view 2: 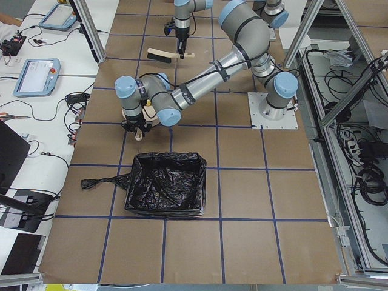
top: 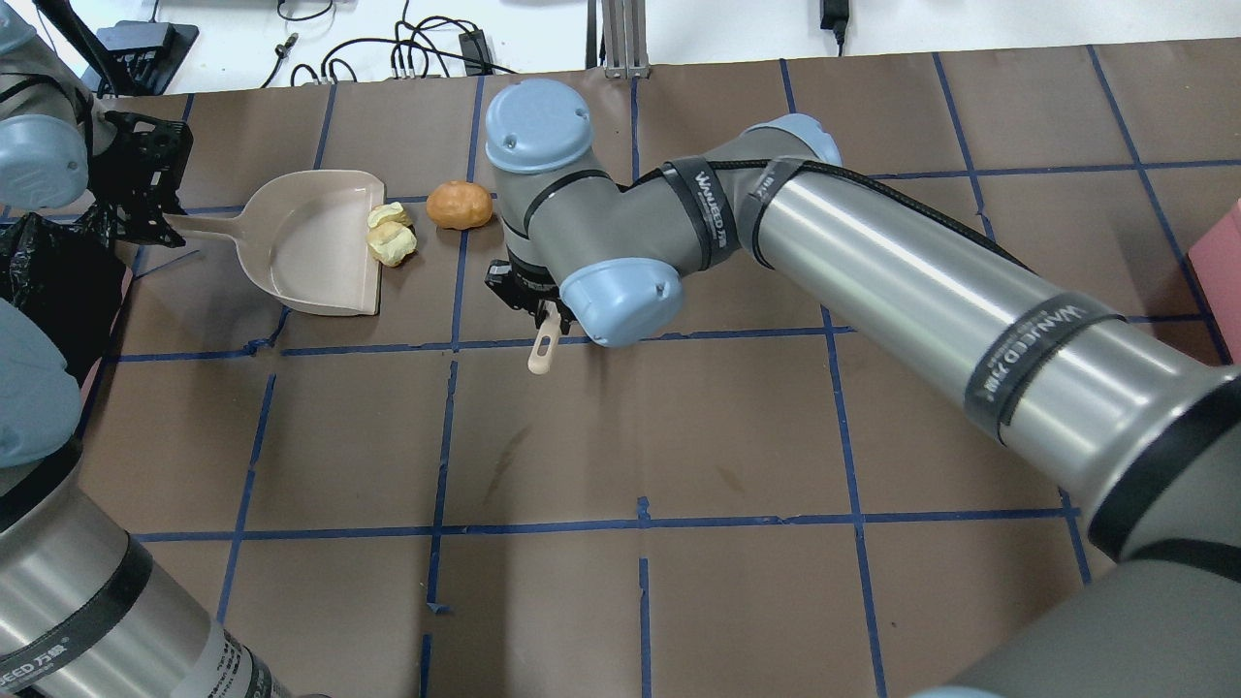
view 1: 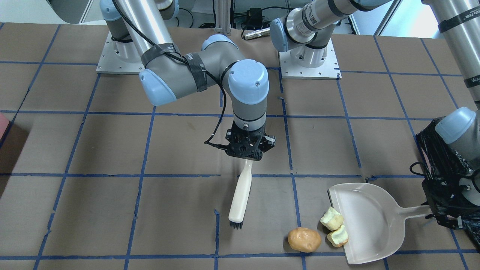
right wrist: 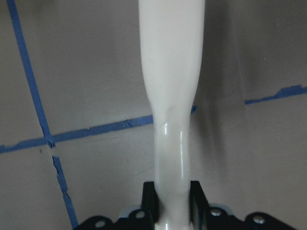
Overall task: Sweep and dump trash in nearest bin
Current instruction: 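Carry the brush with the right gripper toward the sponge cubes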
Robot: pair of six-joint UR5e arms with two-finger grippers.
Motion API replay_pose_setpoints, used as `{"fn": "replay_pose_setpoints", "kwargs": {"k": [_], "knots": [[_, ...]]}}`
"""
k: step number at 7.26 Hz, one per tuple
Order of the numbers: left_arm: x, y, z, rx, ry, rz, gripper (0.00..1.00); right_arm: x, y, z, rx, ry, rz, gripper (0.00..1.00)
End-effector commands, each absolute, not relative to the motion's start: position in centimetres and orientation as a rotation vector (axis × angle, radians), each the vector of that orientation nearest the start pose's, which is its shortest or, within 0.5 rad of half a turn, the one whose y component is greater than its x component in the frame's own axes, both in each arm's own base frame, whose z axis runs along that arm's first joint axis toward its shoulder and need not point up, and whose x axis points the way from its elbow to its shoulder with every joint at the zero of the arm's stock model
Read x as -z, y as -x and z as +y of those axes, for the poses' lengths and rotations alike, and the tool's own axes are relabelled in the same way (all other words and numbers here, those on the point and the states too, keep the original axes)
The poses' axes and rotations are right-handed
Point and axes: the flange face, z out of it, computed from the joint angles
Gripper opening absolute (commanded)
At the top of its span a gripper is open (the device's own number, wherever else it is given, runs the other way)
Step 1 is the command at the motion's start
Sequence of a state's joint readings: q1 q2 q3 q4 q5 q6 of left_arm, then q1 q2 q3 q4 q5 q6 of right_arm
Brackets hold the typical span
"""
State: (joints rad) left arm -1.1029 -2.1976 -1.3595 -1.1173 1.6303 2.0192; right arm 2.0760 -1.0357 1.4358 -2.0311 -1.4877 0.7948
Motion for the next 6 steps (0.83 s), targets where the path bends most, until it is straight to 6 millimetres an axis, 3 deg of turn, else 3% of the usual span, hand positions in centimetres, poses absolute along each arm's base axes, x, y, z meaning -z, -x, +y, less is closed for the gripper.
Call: {"fn": "replay_pose_setpoints", "kwargs": {"k": [1, 2, 6], "knots": [[-25.2, -20.7, -69.2, -0.067, -2.158, 2.207, 0.05, -27.5, -49.0, -55.9, -0.05, -0.829, 2.942, 0.03], [-25.3, -20.7, -69.2, -0.068, -2.155, 2.208, 0.05, -28.8, -50.6, -56.6, -0.038, -0.852, 2.92, 0.03], [-25.4, -20.2, -69.4, -0.064, -2.122, 2.226, 0.05, -26.7, -55.7, -59.6, -0.071, -1.079, 2.859, 0.03]]}}
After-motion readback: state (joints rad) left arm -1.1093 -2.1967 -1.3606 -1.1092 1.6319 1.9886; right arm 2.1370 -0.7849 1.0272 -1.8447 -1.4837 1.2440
